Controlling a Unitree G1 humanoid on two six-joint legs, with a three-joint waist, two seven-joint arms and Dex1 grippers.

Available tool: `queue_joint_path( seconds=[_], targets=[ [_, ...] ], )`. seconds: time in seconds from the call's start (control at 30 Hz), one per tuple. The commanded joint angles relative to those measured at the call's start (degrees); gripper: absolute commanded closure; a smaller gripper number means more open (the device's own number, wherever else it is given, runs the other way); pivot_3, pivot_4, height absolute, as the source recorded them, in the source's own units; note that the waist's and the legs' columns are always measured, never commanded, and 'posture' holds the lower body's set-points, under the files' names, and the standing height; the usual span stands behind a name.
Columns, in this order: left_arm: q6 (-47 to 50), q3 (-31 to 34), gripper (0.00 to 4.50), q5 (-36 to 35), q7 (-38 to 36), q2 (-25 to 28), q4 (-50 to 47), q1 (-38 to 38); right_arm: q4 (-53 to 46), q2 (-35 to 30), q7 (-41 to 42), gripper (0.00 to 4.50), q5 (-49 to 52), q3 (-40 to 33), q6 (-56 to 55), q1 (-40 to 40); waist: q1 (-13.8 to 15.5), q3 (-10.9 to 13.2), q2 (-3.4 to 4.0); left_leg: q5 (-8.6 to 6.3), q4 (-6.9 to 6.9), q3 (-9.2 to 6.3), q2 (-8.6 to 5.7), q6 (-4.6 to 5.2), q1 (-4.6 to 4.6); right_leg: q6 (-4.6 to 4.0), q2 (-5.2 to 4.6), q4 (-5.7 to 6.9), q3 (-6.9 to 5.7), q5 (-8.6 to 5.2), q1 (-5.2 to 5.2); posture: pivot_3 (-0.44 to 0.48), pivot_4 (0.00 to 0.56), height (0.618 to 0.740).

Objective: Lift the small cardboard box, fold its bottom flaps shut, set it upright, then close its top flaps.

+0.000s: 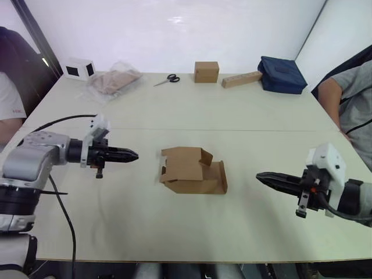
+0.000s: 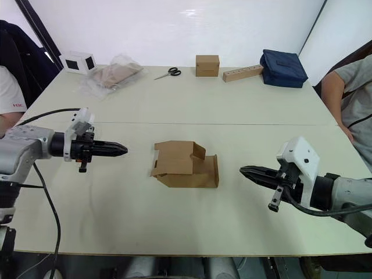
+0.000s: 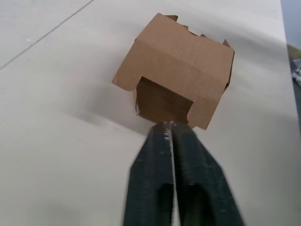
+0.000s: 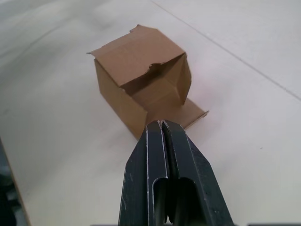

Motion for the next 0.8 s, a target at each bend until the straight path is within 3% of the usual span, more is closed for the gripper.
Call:
queue_joint_path(
  seconds=[0.03, 0.07, 0.17, 0.2, 0.23, 0.3, 0.37, 0.6, 0.8],
  targets=[
    [0.45, -0.57, 2.55, -0.20, -0.54, -0.31, -1.07, -1.66, -1.77, 1.34, -1.51, 4.50, 0.73, -1.40, -0.56, 1.57, 0.08, 0.00, 0.00, 0.00, 0.00, 0.00, 0.00, 0.00, 0.00, 0.00, 0.00, 0.01, 0.00, 0.00, 0.00, 0.000, 0.150, 0.740],
    [2.19, -0.31, 2.22, -1.13, -0.24, -0.69, -1.26, -2.01, -2.05, 1.53, -1.80, 4.50, 0.75, -1.43, -0.66, 2.02, 0.12, 0.00, 0.00, 0.00, 0.00, 0.00, 0.00, 0.00, 0.01, 0.00, 0.00, 0.02, 0.00, 0.00, 0.00, 0.000, 0.150, 0.740],
    [18.51, 2.86, 2.22, -8.62, 6.33, -5.43, -2.41, -4.77, -2.47, 1.91, -2.66, 4.50, 1.73, -0.54, -1.04, 1.99, 0.30, 0.00, 0.00, 0.00, 0.05, -0.03, -0.01, 0.00, 0.02, 0.00, 0.00, 0.03, 0.00, 0.00, 0.05, 0.000, 0.150, 0.740],
    [25.14, 3.40, 1.69, -10.99, 8.58, -6.75, -2.78, -5.29, -2.59, 1.80, -2.75, 4.50, 1.28, 0.52, -1.34, 1.74, 0.28, 0.00, 0.00, 0.01, 0.09, -0.06, -0.03, 0.00, 0.01, 0.03, -0.01, 0.03, 0.00, 0.01, 0.09, 0.000, 0.150, 0.740],
    [32.30, 3.75, 1.54, -14.31, 8.89, -7.01, -3.62, -5.11, -2.80, 1.86, -2.91, 4.50, 0.93, 1.54, -1.63, 1.51, 0.17, 0.00, -0.03, 0.01, 0.14, -0.09, -0.04, 0.00, 0.01, 0.06, -0.02, 0.03, -0.01, 0.03, 0.12, 0.000, 0.150, 0.740],
    [41.94, 4.61, 0.81, -18.81, 9.36, -7.24, -4.43, -4.88, -3.03, 2.17, -3.55, 4.50, 0.52, 3.00, -2.02, 0.99, -0.48, 0.00, -0.04, 0.00, 0.15, -0.08, -0.04, 0.00, 0.01, 0.15, -0.02, 0.02, 0.01, 0.06, 0.14, 0.000, 0.150, 0.740],
    [50.46, 5.84, 0.09, -21.77, 11.73, -8.96, 0.85, -7.34, -3.77, 2.77, -4.76, 4.50, 0.17, 4.08, -2.45, 0.94, -1.06, 0.00, -0.04, 0.00, 0.15, -0.10, -0.04, 0.01, 0.02, 0.31, -0.01, 0.03, 0.03, 0.07, 0.13, 0.000, 0.150, 0.740],
    [53.72, 3.87, 0.09, -26.73, 17.86, -9.70, 11.55, -10.26, -7.47, 4.53, -7.88, 4.50, 0.28, 3.81, -3.29, 4.49, -1.12, 0.00, -0.05, 0.01, 0.12, -0.19, -0.01, -0.01, 0.08, 0.24, 0.06, 0.13, -0.01, 0.01, 0.12, 0.000, 0.150, 0.740],
    [53.72, 3.87, 0.09, -26.55, 21.50, -12.39, 13.45, -11.04, -9.91, 5.33, -10.92, 4.50, 1.19, 3.68, -3.72, 6.62, -0.94, -0.01, -0.06, 0.03, 0.13, -0.17, -0.15, -0.04, 0.04, 0.19, -0.13, 0.09, 0.01, -0.01, 0.13, 0.000, 0.150, 0.740]
  ],
)
